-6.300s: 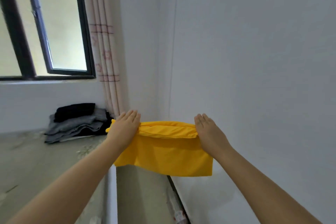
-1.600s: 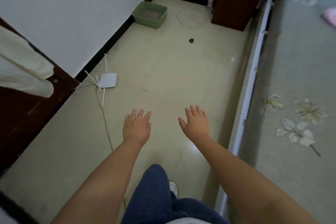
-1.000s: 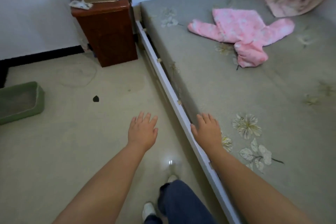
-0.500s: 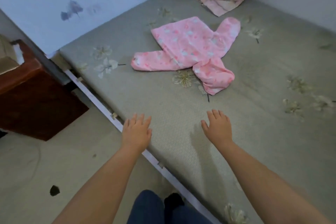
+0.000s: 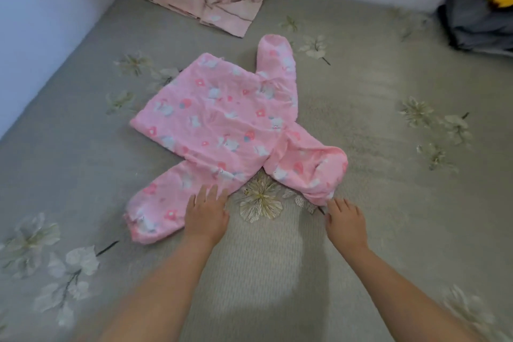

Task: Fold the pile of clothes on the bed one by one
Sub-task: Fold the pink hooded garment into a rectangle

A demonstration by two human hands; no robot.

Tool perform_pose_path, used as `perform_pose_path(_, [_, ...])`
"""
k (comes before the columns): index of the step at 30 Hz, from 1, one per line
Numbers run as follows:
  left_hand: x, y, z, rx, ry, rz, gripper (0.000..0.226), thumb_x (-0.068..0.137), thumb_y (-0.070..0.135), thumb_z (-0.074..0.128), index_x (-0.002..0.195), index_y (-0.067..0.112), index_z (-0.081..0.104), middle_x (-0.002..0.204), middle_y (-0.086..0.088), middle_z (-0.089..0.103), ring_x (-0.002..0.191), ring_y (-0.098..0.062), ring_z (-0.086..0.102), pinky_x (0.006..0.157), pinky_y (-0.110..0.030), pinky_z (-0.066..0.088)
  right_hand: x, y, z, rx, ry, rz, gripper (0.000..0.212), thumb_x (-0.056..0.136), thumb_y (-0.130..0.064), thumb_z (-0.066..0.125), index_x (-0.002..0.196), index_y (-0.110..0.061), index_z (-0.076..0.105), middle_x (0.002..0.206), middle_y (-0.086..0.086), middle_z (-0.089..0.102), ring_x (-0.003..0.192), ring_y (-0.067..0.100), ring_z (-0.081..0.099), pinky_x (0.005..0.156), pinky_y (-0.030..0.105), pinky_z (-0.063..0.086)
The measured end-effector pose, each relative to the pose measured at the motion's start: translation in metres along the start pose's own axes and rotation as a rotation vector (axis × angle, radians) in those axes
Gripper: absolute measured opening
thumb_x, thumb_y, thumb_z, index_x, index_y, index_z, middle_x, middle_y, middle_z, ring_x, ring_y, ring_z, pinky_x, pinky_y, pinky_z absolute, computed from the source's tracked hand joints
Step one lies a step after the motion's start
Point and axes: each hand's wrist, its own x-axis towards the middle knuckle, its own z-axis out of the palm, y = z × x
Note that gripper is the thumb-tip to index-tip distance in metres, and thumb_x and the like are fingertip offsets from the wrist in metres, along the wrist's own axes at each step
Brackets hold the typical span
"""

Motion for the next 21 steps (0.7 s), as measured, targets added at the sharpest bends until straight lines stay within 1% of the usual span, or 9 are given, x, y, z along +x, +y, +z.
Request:
perform_pose_path(5, [0.083,-0.003,0.043,-0.076,0.025,0.127,0.055,0.096,0.037,0.037,0.144,0.018,0.019,0.152,0.001,0.02,0.142,-0.017,0.008,0.11,-0.031,0.013,0.06,-0.028,0.032,-0.119,-0.062,0.147,0.052,0.095,-0.027,0.04,0.144,-0.022,0.023,0.155,0.006,0.008,0.141,0.024,0.009,0.11,0.041,0.018])
perform_pose_path(7, [0.102,0.006,0.064,-0.105,-0.003,0.159,0.058,0.096,0.034,0.038,0.145,0.016,0.013,0.153,0.001,0.016,0.141,-0.016,0.006,0.113,-0.031,0.006,0.073,-0.026,0.047,-0.134,-0.084,0.24,0.052,0.094,-0.03,0.043,0.143,-0.027,0.025,0.155,0.006,-0.002,0.142,0.027,0.0,0.111,0.044,0.016])
perform_pose_path(10, [0.133,0.01,0.087,-0.106,0.028,0.168,0.053,0.097,0.03,0.035,0.145,0.017,0.015,0.153,0.002,0.016,0.141,-0.014,0.009,0.113,-0.032,0.008,0.085,-0.018,0.064,-0.079,0.034,0.255,0.031,0.09,-0.019,0.049,0.118,-0.011,0.059,0.15,0.019,0.02,0.137,0.039,0.018,0.104,0.048,0.029])
perform_pose_path(12, [0.148,0.007,0.092,-0.125,0.128,0.215,0.042,0.093,0.02,0.047,0.134,0.013,0.041,0.141,-0.004,0.041,0.133,-0.015,0.032,0.108,-0.033,0.022,0.086,-0.015,0.071,0.067,0.139,0.221,0.02,0.083,-0.004,0.056,0.097,0.003,0.069,0.137,0.029,0.04,0.127,0.044,0.036,0.095,0.047,0.038])
perform_pose_path(14, [0.157,0.007,0.09,-0.187,0.307,0.315,0.029,0.063,-0.001,0.075,0.09,0.004,0.067,0.093,-0.014,0.068,0.091,-0.022,0.065,0.082,-0.035,0.048,0.083,-0.016,0.077,0.172,0.182,0.188,0.019,0.077,0.008,0.061,0.093,0.006,0.07,0.128,0.031,0.049,0.119,0.046,0.046,0.094,0.045,0.041])
perform_pose_path(15, [0.158,0.007,0.092,-0.206,0.385,0.355,0.029,0.046,-0.009,0.08,0.07,0.002,0.067,0.069,-0.014,0.066,0.067,-0.025,0.066,0.065,-0.033,0.051,0.079,-0.017,0.081,0.197,0.211,0.157,0.021,0.075,0.012,0.062,0.093,0.007,0.07,0.123,0.032,0.052,0.114,0.047,0.05,0.093,0.046,0.042])
perform_pose_path(16, [0.156,0.008,0.09,-0.237,0.401,0.372,0.03,0.039,-0.014,0.079,0.061,-0.001,0.064,0.057,-0.015,0.061,0.053,-0.026,0.062,0.054,-0.032,0.05,0.074,-0.02,0.085,0.219,0.237,0.132,0.023,0.073,0.015,0.062,0.093,0.008,0.069,0.119,0.033,0.055,0.11,0.048,0.053,0.092,0.047,0.043])
perform_pose_path(18, [0.147,0.011,0.085,-0.279,0.293,0.349,0.025,0.048,-0.018,0.075,0.066,-0.006,0.064,0.057,-0.02,0.06,0.051,-0.031,0.059,0.047,-0.033,0.047,0.063,-0.024,0.091,0.269,0.282,0.128,0.025,0.073,0.016,0.063,0.096,0.008,0.069,0.116,0.032,0.057,0.107,0.047,0.055,0.092,0.047,0.042])
perform_pose_path(21, [0.127,0.012,0.076,-0.392,0.114,0.158,0.016,0.086,0.001,0.053,0.098,-0.007,0.061,0.092,-0.025,0.062,0.082,-0.038,0.058,0.062,-0.04,0.038,0.044,-0.029,0.09,0.369,0.346,0.195,0.028,0.076,0.013,0.062,0.102,0.005,0.067,0.115,0.026,0.06,0.107,0.04,0.057,0.092,0.035,0.041])
